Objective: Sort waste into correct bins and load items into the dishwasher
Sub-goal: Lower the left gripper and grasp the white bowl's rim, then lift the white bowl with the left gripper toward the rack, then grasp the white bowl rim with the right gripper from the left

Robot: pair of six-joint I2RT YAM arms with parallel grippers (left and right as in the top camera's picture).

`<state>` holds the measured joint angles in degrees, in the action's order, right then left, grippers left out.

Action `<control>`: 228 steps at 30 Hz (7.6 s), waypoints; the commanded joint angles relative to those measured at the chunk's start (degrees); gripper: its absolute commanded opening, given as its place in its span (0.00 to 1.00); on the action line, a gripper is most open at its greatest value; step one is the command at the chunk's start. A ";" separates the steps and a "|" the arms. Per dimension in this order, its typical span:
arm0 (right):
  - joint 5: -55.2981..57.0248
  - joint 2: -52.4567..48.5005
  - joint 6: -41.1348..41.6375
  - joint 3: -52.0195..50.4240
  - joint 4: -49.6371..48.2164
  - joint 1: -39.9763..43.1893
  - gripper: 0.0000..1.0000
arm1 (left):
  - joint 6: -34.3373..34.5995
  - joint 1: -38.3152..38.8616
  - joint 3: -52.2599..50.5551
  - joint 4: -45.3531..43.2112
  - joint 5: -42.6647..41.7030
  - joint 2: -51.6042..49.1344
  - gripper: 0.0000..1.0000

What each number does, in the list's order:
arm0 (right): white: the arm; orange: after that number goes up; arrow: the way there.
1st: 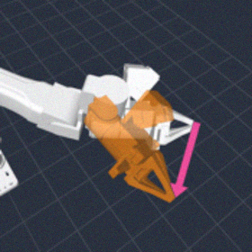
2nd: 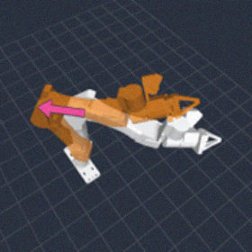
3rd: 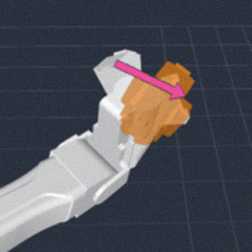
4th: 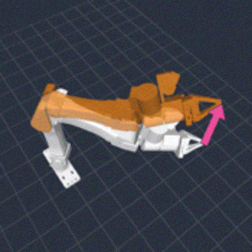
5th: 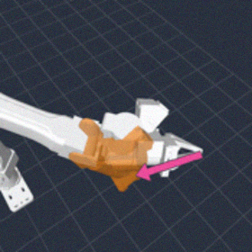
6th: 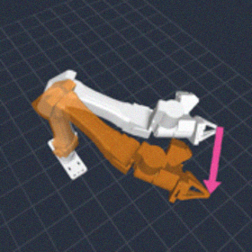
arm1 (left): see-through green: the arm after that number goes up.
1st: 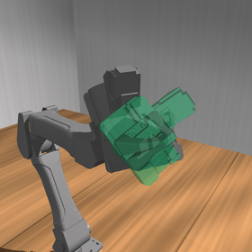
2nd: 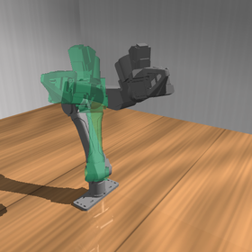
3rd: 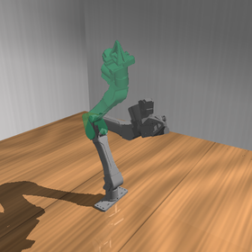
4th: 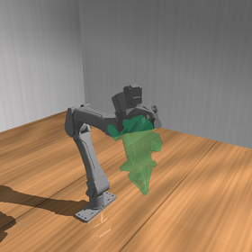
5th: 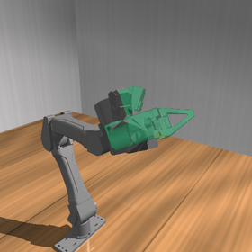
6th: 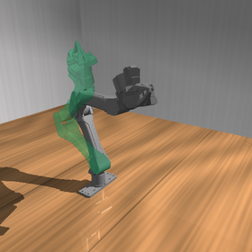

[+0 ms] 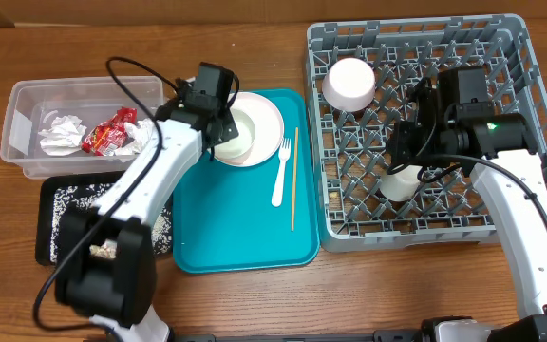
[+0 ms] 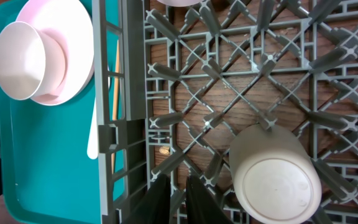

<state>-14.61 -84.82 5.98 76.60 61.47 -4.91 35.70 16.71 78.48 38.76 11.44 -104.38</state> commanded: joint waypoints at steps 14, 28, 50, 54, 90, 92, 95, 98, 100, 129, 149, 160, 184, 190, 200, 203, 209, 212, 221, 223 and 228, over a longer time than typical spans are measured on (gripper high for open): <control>-0.09 -0.17 0.11 0.31 -0.02 0.15 0.13 | -1.03 -0.61 0.59 6.01 8.17 -3.65 0.40; -0.09 -0.20 0.09 0.31 0.00 0.15 0.14 | -1.01 -0.61 0.52 3.96 7.52 -6.34 0.43; -0.09 -0.17 0.09 0.31 -0.02 0.15 0.17 | -1.44 -0.61 0.42 1.29 6.49 -8.02 0.15; -0.07 -0.20 0.09 0.31 -0.02 0.15 0.17 | -1.42 -0.61 0.42 1.20 6.49 -8.37 0.17; -0.07 -0.17 0.09 0.31 -0.04 0.15 0.17 | -1.44 -0.61 0.20 -0.24 5.44 -9.42 0.14; -0.07 -0.20 0.09 0.31 -0.04 0.15 0.18 | -1.44 -0.61 0.20 -0.24 5.44 -9.42 0.09; -0.07 -0.17 0.09 0.31 -0.04 0.15 0.18 | -1.44 -0.61 0.20 -0.24 5.44 -9.40 0.04; -0.07 -0.17 0.09 0.31 -0.04 0.15 0.19 | -1.44 -0.61 0.22 -0.22 5.44 -9.38 0.04; -0.07 -0.17 0.09 0.31 -0.04 0.15 0.25 | -1.44 -0.61 0.33 0.00 5.46 -9.33 0.04; -17.27 -0.17 0.02 0.31 4.13 0.15 0.68 | -2.93 10.73 17.35 24.09 -6.99 5.14 0.04; -22.80 -0.17 0.04 0.31 3.39 -1.68 0.59 | -2.25 18.60 17.35 24.02 -8.50 5.14 0.04; -22.34 -0.17 0.04 0.28 3.61 -1.86 0.56 | -1.36 21.64 17.35 24.00 -8.59 5.14 0.04; -20.59 -0.17 0.04 -3.82 -2.27 -1.90 0.46 | -1.38 22.08 17.35 23.54 -9.14 5.14 0.04; -20.00 -0.28 0.07 -3.89 -2.64 -1.97 0.45 | -1.38 22.08 17.35 23.43 -9.64 5.14 0.04; -19.96 -0.28 0.04 -3.89 -3.34 -2.19 0.44 | -1.38 22.12 17.35 23.15 -9.84 5.14 0.04; -19.98 -0.28 0.04 -3.89 -3.76 -2.16 0.41 | -1.38 22.14 17.35 23.15 -10.05 5.14 0.04; -19.98 -0.28 0.04 -3.89 -4.17 -2.19 0.34 | -1.36 22.71 17.35 22.51 -10.05 5.14 0.04; -19.98 -0.28 0.04 -3.89 -4.20 -2.19 0.33 | -1.38 22.75 17.35 22.05 -11.13 5.14 0.04; -19.96 -0.28 0.04 -3.89 -4.17 -2.19 0.26 | -1.38 22.86 17.35 21.59 -11.50 5.14 0.04; -19.98 -0.28 0.04 -3.91 -4.13 -2.19 0.24 | -1.38 22.86 17.35 21.59 -11.50 5.14 0.04; -19.96 -0.28 0.04 -3.91 -4.11 -2.19 0.20 | -1.40 22.86 17.35 21.51 -11.47 5.14 0.04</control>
<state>-34.28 -84.93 6.15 73.01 57.67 -6.79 34.17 39.03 95.00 60.55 0.80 -99.98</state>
